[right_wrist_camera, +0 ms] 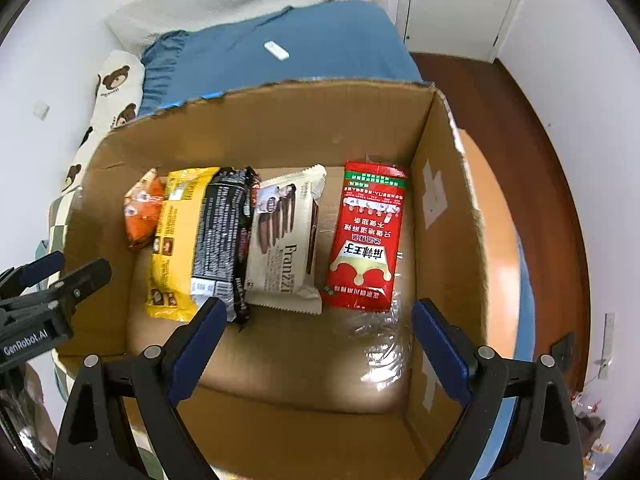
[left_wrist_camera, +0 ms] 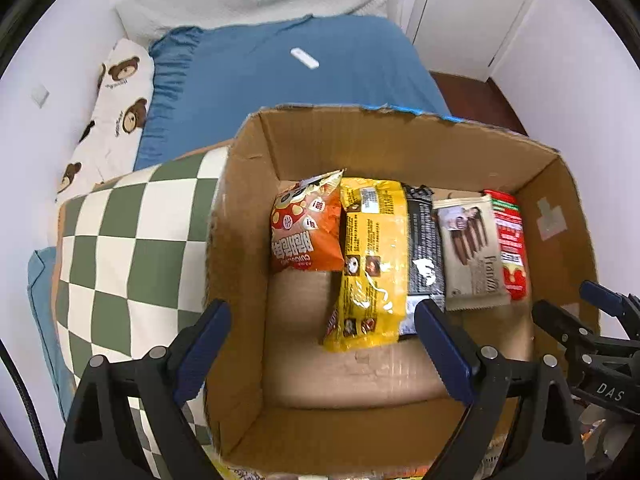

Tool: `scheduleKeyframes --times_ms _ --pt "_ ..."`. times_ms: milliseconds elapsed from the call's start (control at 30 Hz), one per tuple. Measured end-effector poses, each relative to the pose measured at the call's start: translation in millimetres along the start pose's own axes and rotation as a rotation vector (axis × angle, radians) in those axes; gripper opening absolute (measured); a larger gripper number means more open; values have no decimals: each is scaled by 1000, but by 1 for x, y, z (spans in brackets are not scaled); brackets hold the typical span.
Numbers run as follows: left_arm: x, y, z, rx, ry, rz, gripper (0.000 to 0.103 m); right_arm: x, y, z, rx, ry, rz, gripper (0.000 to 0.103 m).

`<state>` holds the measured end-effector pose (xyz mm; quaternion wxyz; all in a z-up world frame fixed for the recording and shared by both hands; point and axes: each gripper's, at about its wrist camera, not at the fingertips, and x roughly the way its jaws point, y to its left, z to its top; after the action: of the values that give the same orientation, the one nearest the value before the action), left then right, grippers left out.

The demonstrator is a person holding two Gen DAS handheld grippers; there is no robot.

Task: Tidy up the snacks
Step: 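Lower both packets into the box beside the others and release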

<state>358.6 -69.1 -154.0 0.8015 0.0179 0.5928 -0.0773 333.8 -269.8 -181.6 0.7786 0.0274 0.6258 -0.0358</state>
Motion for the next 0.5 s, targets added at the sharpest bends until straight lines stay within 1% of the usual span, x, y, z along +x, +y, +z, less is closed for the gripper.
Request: scheduleKeyframes --times_ms 367,500 --pt "-81 -7 -49 10 -188 -4 94 -75 16 -46 -46 -169 -12 96" --pt "-106 -9 -67 9 -237 -11 94 -104 21 -65 -60 -228 -5 96"
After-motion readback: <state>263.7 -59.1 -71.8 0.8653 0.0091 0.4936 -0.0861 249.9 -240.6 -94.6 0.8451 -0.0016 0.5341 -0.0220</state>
